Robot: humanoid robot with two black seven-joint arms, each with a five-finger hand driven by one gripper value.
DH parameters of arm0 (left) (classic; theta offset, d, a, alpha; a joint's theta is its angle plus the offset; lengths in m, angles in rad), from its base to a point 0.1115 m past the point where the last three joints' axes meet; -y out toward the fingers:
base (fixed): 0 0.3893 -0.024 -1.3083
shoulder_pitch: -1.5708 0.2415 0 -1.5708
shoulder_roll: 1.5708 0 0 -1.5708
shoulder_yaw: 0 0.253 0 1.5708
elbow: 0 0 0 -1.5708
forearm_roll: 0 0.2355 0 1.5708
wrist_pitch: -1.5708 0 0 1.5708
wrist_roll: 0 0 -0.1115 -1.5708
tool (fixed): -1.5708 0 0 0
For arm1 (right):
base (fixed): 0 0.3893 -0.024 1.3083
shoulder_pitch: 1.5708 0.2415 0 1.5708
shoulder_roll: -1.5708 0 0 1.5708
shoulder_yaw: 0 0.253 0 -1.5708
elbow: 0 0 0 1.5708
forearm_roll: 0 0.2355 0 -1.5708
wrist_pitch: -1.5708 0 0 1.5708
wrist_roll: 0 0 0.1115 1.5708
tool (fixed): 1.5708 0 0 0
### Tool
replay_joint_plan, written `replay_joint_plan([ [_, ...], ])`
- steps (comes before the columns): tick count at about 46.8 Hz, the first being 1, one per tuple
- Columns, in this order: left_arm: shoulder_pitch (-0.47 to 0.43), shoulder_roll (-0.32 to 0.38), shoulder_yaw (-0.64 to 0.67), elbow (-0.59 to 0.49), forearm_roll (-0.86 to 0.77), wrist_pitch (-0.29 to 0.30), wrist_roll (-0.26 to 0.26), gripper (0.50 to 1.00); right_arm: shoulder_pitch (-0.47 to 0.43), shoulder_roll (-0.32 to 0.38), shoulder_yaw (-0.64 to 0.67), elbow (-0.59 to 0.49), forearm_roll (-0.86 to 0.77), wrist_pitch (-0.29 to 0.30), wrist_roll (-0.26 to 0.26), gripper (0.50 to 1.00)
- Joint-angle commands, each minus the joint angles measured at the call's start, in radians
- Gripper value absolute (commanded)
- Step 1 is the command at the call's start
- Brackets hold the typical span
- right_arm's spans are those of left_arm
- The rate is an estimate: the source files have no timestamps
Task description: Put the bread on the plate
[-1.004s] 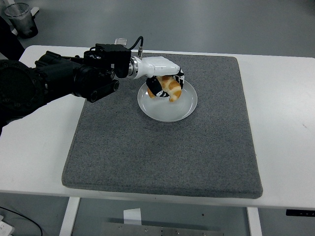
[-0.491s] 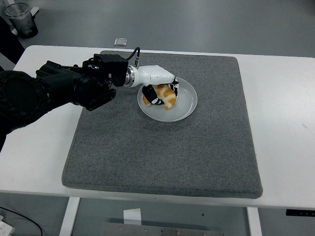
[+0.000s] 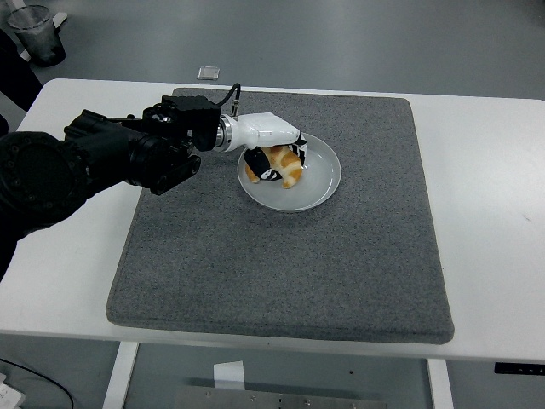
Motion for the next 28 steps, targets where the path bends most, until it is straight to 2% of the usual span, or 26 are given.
replay_joint_plan([
  [1,0.006,0.0,0.018,0.011,0.0,0.0,0.0,0.5,0.0,0.0,0.001,0.0,0.0,0.0,0.0,0.932],
  [16,0.011,0.0,0.019,0.033,-0.001,0.001,0.0,0.5,0.0,0.0,0.001,0.0,0.0,0.0,0.0,0.932],
  [24,0.032,0.0,0.018,0.076,-0.001,0.029,0.0,0.5,0.0,0.0,-0.001,0.0,0.0,0.0,0.0,0.932],
  [28,0.037,0.0,0.018,0.078,-0.001,0.032,0.0,0.559,0.0,0.0,-0.001,0.0,0.0,0.0,0.0,0.932],
])
